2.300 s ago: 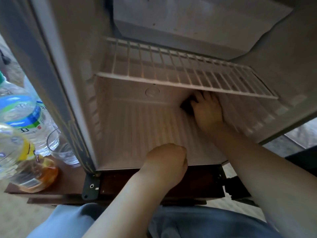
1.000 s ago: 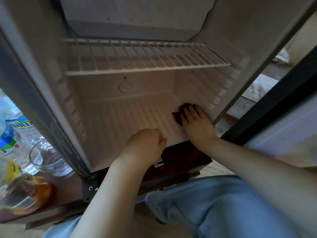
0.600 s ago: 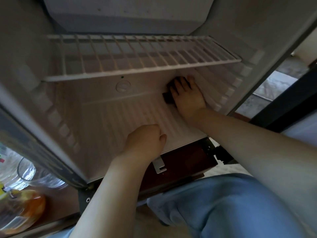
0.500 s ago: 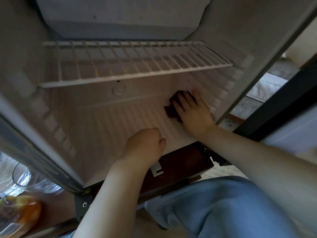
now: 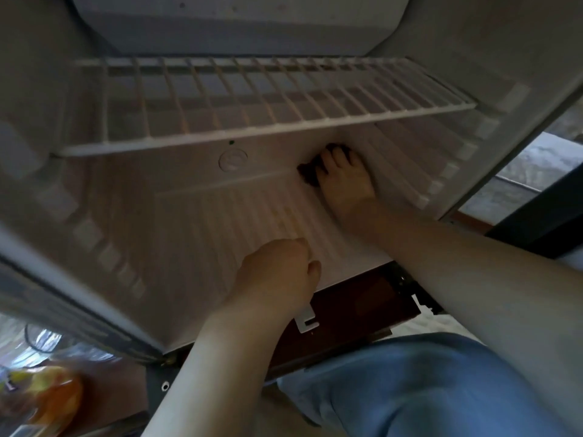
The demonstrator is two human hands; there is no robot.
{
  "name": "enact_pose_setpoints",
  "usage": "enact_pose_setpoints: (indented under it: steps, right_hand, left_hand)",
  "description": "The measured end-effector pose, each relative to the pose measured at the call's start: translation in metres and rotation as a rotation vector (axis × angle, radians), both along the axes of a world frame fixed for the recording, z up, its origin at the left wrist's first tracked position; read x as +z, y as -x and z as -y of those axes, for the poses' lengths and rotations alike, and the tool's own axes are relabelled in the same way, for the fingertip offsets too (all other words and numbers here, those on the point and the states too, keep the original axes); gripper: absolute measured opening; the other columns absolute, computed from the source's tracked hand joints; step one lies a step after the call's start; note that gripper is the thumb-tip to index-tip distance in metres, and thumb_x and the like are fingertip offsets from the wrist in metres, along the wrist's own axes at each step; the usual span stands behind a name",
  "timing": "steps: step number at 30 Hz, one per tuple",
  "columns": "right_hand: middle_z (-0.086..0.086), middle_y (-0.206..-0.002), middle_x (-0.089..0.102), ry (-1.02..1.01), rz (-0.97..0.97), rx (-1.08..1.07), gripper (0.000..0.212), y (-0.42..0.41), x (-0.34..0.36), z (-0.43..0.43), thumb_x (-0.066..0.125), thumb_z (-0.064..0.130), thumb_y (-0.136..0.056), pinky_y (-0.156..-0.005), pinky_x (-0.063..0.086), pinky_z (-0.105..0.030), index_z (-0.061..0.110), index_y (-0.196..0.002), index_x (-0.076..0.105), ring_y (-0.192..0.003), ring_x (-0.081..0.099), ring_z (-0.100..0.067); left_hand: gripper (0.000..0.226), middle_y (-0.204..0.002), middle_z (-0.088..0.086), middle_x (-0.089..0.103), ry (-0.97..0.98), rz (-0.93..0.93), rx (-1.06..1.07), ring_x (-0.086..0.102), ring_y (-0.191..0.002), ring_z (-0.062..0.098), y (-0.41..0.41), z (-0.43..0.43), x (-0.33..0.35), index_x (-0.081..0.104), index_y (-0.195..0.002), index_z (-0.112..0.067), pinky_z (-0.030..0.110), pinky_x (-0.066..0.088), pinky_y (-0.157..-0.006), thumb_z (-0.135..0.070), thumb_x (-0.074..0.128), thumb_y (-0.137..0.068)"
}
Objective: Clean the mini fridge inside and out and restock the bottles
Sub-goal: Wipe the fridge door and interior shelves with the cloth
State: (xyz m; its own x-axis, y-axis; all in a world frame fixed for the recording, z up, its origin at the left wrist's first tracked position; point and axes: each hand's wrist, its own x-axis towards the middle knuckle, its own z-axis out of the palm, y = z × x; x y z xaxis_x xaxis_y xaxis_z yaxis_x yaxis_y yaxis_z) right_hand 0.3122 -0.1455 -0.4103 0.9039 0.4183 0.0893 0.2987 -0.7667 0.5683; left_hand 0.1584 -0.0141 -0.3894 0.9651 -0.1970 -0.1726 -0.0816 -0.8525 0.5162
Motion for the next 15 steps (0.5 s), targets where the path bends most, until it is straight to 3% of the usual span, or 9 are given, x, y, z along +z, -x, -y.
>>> enact_pose_setpoints:
  steps: [3,7,10,13,15]
  right_hand:
    - [-0.014,-0.141,0.042,-0.046,-0.036,-0.037,0.038,-0.015,0.002,-0.016,0.034,0.016,-0.1,-0.112,0.022,-0.045,0.008,-0.133,0.05,-0.132,0.031,-0.03]
    - [-0.014,-0.132,0.052,-0.023,-0.075,-0.062,0.034,-0.005,0.01,-0.017,0.032,0.015,-0.1,-0.103,0.03,-0.042,0.01,-0.128,0.051,-0.126,0.038,-0.03]
    - [-0.012,-0.129,0.056,-0.136,-0.141,-0.135,0.038,0.011,0.019,-0.013,0.028,0.025,-0.104,-0.098,0.034,-0.039,0.01,-0.125,0.056,-0.124,0.041,-0.029]
    - [-0.01,-0.124,0.058,-0.322,-0.194,-0.236,0.035,0.049,0.016,0.004,0.048,0.036,-0.097,-0.094,0.037,-0.037,0.013,-0.122,0.057,-0.121,0.042,-0.031]
    - [-0.009,-0.123,0.058,-0.483,-0.2,-0.259,0.044,0.079,0.006,0.019,0.06,0.041,-0.088,-0.092,0.04,-0.035,0.015,-0.124,0.056,-0.118,0.044,-0.03]
  left_hand:
    - [0.03,-0.103,0.003,0.064,0.011,0.039,0.021,0.059,-0.096,0.017,-0.007,0.0,0.002,0.06,-0.11,-0.013,0.036,0.048,-0.086,-0.034,0.042,-0.098]
    - [0.032,-0.108,0.004,0.063,0.023,0.018,-0.036,0.058,-0.098,0.018,-0.001,0.011,0.005,0.059,-0.114,-0.012,0.035,0.048,-0.087,-0.034,0.041,-0.099]
    - [0.032,-0.111,0.004,0.062,-0.006,-0.006,-0.072,0.058,-0.1,0.018,0.009,0.015,0.009,0.058,-0.118,-0.013,0.033,0.048,-0.086,-0.034,0.039,-0.101]
    - [0.031,-0.11,0.004,0.062,-0.042,0.004,-0.036,0.057,-0.098,0.019,0.015,0.006,0.013,0.058,-0.116,-0.014,0.033,0.049,-0.084,-0.033,0.04,-0.1]
    - [0.031,-0.11,0.004,0.062,-0.047,-0.003,-0.011,0.057,-0.098,0.019,0.021,-0.001,0.014,0.058,-0.116,-0.014,0.032,0.048,-0.084,-0.033,0.041,-0.1]
